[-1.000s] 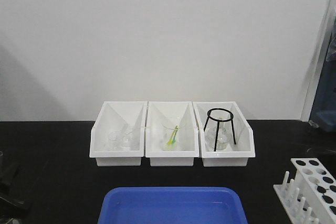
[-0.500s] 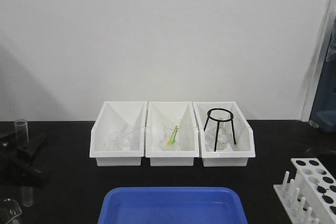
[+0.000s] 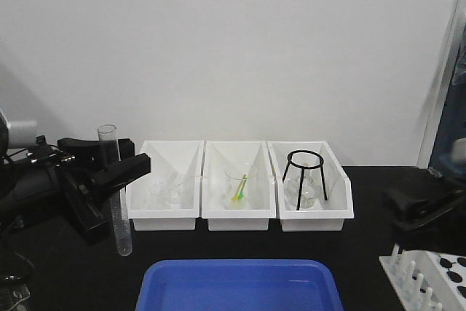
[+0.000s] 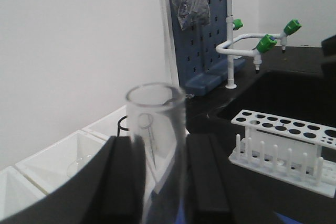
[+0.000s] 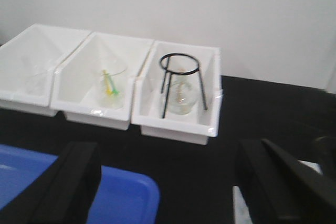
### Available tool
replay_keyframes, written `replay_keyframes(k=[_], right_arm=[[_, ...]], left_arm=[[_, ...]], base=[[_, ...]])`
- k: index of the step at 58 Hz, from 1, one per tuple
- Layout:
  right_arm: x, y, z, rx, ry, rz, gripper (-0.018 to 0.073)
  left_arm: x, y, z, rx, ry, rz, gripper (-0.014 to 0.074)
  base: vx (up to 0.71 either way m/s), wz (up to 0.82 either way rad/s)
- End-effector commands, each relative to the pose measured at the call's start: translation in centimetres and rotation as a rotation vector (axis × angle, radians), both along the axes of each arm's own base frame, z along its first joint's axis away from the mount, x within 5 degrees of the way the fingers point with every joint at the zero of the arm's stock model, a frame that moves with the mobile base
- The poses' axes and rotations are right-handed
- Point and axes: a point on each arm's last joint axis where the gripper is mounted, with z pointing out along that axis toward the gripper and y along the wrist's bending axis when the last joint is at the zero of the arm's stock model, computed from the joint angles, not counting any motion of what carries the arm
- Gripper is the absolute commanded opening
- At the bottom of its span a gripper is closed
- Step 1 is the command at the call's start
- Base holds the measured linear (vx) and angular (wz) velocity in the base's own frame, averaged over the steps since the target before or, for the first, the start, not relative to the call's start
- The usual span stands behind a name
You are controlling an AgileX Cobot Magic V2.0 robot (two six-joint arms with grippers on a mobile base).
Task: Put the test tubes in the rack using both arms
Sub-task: 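Carry the tube toward the center and bring the right gripper to it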
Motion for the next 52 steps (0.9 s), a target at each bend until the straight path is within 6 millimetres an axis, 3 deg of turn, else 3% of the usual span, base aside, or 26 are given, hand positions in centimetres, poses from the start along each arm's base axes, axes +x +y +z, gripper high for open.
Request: replay_keyframes(k=[1, 15, 27, 39, 52], right_arm=[[0.9, 2.1, 0.9, -0.006, -0.104, 0.090, 0.0587], [2.0, 8.9, -2.3, 0.039, -0.070, 0.298, 0.0587], [1.7, 13.7, -3.5, 0.162, -0.148, 0.436, 0.0587], [1.3, 16.7, -4.3, 0.255, -0.236, 0.524, 0.0587], [1.6, 17.5, -4.5, 0.326, -0.311, 0.544, 0.0587]], left_arm=[[-0.1, -0.4, 2.2, -0.098, -0.047, -0.053, -0.0020], [1.0, -1.4, 0.9, -0.116, -0.004, -0.098, -0.0020], [0.8, -2.2, 0.7, -0.119, 0.002, -0.127, -0.0020], [0.4, -2.4, 1.0, -0.148, 0.002, -0.172, -0.0020], [0.2, -2.5, 1.0, -0.168, 0.021, -0.199, -0.0020]], base=[[0.00, 0.00], [0.00, 0.00], [0.00, 0.00], [0.00, 0.00], [0.00, 0.00]])
